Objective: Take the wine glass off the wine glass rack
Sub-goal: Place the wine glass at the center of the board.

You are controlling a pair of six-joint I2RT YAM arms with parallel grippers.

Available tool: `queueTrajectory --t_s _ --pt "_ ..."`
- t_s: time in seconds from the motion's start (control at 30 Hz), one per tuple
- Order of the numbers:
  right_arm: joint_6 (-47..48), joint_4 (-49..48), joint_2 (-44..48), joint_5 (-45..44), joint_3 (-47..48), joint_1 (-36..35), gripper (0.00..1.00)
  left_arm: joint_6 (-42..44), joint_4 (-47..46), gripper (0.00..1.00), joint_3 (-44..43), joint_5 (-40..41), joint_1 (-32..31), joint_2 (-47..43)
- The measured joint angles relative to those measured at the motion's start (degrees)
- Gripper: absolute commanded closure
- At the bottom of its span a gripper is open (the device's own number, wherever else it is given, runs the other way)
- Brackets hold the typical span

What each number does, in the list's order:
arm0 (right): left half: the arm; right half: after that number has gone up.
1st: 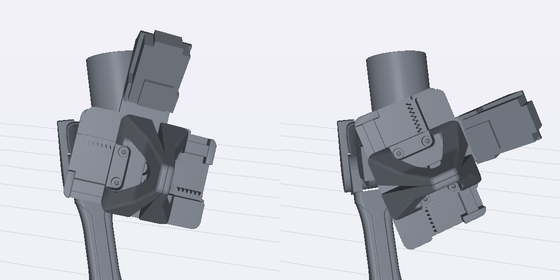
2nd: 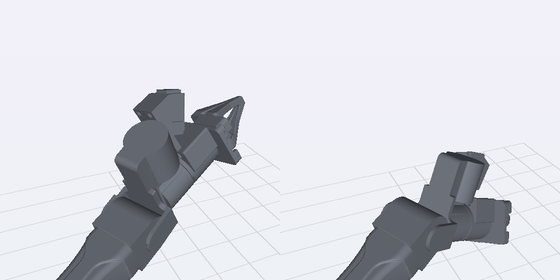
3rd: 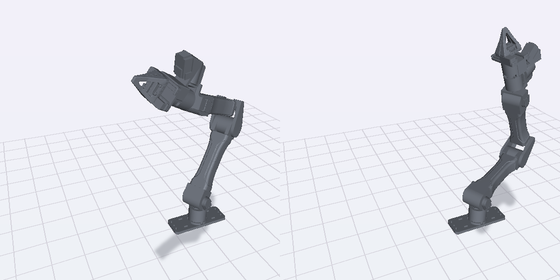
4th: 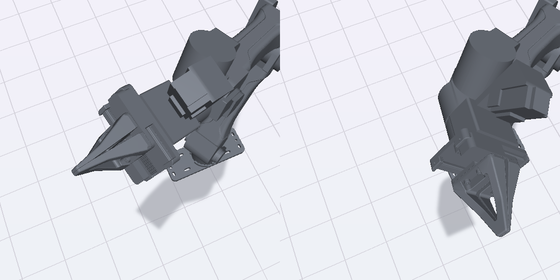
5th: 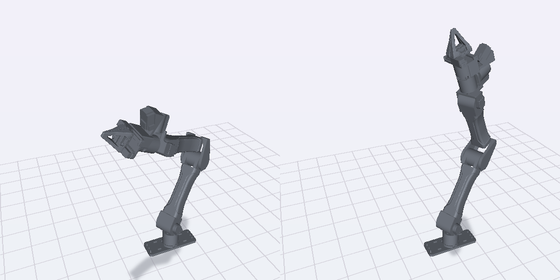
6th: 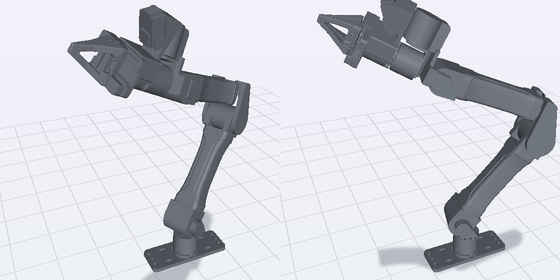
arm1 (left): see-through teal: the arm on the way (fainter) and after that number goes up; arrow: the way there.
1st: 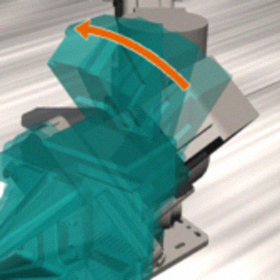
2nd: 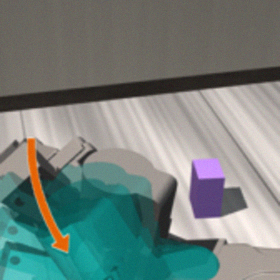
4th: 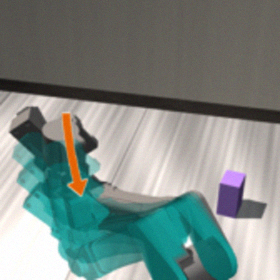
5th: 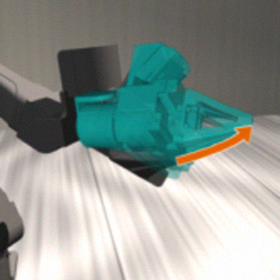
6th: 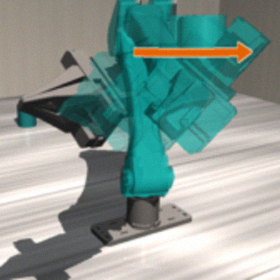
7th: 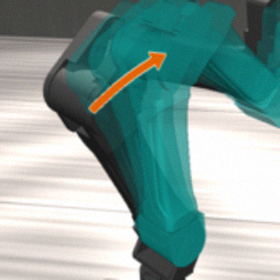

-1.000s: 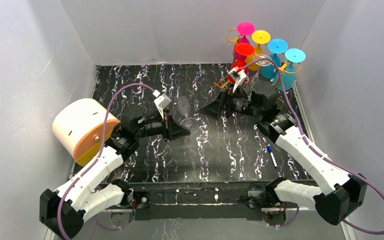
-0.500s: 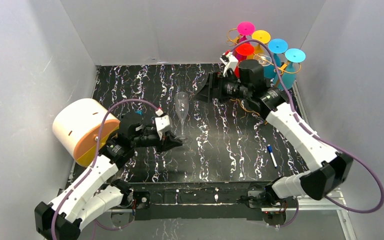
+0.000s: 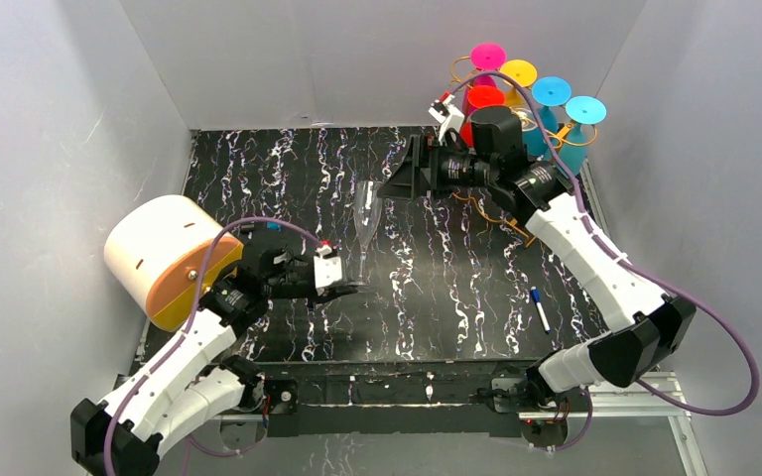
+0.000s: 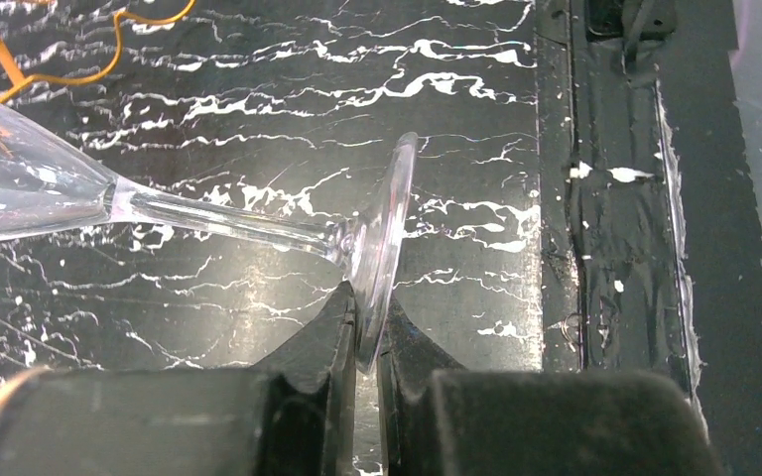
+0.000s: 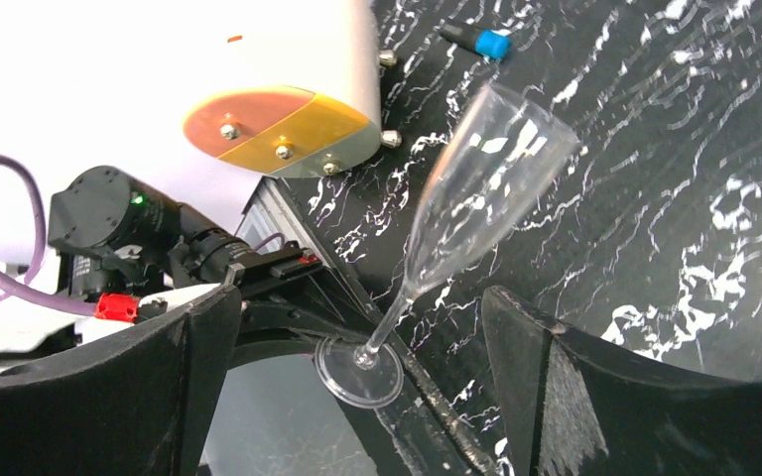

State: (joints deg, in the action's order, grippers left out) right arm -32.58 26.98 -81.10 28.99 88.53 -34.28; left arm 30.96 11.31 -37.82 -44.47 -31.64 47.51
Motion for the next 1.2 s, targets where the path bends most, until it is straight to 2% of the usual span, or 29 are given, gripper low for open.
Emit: queueTrajectory --t_s 0.27,0.43,0.6,0.77,0.87,1.03,1.2 --pt "4.63 5.64 -10.21 6.12 12.20 0.96 0.07 6.80 7.26 1.00 0.96 -7.13 0.00 -3.30" --pt "7.58 12.20 -16.33 9.11 17.59 1.27 0.20 12.02 14.38 1.00 -2.27 -10.27 0.00 -2.32" --pt "8.98 16.68 -19.12 12.20 18.58 1.27 0.32 17.75 20.46 1.00 -5.62 -10.62 0.00 -0.52" --pt "8.79 19.34 -20.22 16.13 18.58 1.27 0.33 20.17 23.39 1.00 -5.62 -9.81 0.00 -0.52" --pt "9.01 20.44 -20.65 17.66 18.58 1.38 0.30 21.29 24.09 1.00 -5.62 -8.72 -0.02 -0.59" --pt "9.68 23.10 -20.76 18.16 18.60 2.78 0.34 22.34 24.79 1.00 -5.64 -6.86 -0.07 -0.92" --pt "10.25 24.15 -21.81 23.15 18.93 4.70 0.35 23.06 24.85 1.00 -6.08 -5.53 -0.07 -1.07"
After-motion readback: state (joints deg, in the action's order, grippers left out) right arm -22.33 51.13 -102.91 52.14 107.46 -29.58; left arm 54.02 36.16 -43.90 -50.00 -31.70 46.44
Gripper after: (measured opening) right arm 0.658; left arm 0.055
